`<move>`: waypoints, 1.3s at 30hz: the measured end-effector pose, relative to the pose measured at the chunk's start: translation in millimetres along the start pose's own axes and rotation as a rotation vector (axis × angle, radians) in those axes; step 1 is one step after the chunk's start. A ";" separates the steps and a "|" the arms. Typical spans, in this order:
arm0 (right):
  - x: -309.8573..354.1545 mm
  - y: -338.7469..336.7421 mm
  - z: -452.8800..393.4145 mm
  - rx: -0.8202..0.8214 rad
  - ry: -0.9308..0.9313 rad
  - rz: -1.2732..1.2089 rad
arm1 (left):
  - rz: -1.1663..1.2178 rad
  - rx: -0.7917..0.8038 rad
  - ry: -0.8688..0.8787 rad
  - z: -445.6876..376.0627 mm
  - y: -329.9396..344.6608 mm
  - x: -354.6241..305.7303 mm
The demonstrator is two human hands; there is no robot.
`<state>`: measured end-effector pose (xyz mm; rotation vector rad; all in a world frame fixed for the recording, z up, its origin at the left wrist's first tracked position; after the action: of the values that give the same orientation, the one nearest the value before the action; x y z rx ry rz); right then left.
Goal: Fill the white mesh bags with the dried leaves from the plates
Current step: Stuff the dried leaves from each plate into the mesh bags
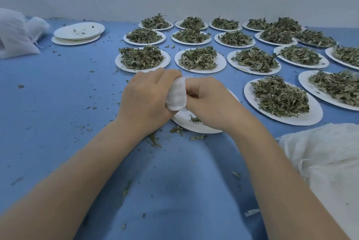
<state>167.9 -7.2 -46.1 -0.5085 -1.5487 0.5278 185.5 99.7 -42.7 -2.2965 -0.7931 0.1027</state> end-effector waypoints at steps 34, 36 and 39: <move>-38.7 6.3 -21.7 -0.137 0.135 0.557 | -0.097 0.073 -0.155 9.2 5.6 21.7; -39.1 -1.2 -19.4 -0.164 0.132 0.505 | -0.091 0.079 -0.157 9.1 5.7 22.2; -37.4 -10.2 -18.0 -0.249 0.124 0.505 | -0.089 0.082 -0.153 9.2 6.2 22.6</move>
<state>187.4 -37.6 -68.8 -1.1190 -1.3710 0.6739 204.4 114.5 -50.4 -2.1923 -0.9503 0.2686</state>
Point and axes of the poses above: each hand's wrist, its own z-axis away from the middle knuckle, its own y-axis out of the palm, x = y × z, the point moved 5 cm from there along -z, towards the middle knuckle, and after that the axes turned 12 degrees about y, right-handed, at the moved point
